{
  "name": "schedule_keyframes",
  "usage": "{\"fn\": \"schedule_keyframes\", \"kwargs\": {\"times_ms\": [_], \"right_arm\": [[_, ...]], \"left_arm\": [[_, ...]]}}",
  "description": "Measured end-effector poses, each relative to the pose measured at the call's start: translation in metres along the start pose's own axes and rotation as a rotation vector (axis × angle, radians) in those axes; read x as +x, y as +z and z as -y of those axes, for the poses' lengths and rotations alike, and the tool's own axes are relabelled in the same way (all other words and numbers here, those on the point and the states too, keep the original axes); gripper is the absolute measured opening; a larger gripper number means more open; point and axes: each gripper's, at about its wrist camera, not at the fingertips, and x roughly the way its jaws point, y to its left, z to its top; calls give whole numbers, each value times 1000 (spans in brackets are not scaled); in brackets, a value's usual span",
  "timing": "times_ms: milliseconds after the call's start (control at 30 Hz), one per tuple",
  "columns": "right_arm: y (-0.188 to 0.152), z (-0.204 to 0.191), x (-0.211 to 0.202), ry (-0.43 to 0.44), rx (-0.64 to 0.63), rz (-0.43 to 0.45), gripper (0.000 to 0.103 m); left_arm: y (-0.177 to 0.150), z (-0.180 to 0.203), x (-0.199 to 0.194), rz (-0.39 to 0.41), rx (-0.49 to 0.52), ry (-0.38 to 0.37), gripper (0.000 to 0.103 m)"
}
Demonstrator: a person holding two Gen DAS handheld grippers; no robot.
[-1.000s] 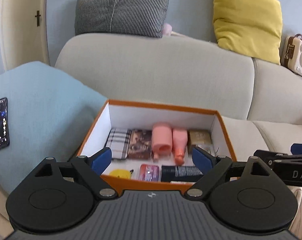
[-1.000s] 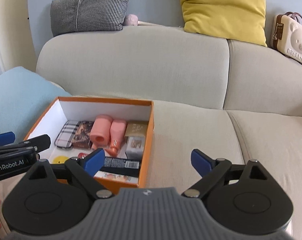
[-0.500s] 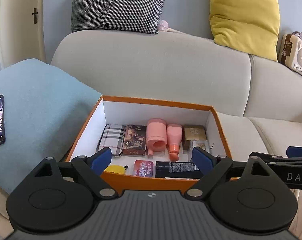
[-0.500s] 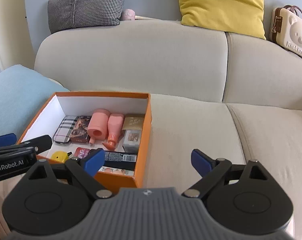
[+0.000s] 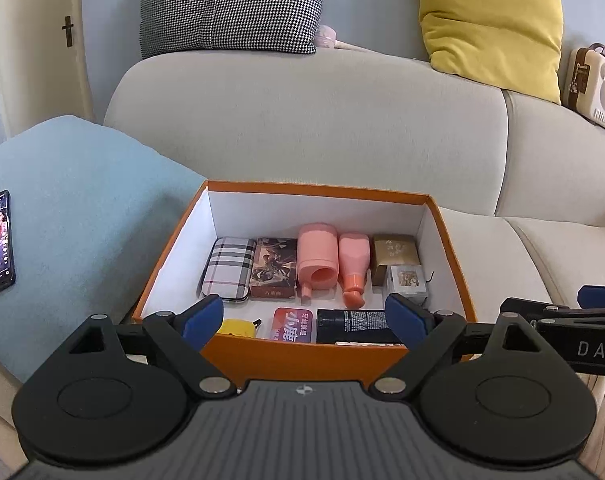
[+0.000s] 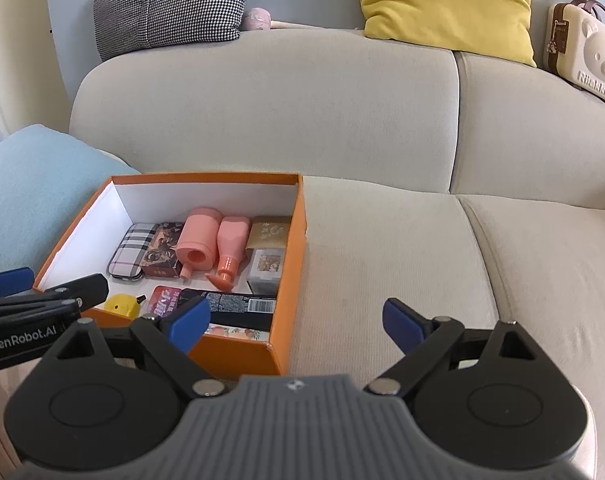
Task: Organize rigid objects
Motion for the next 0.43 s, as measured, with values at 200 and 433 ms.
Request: {"fn": "schedule_keyframes", "kwargs": {"times_ms": [200, 433], "right_arm": [[0, 0, 1, -2, 3, -6, 93], [-1, 0, 1, -2, 3, -9, 93]], "left_arm": [[-1, -2, 0, -5, 0, -3, 103], [0, -5, 2, -4, 0, -12, 103]]}}
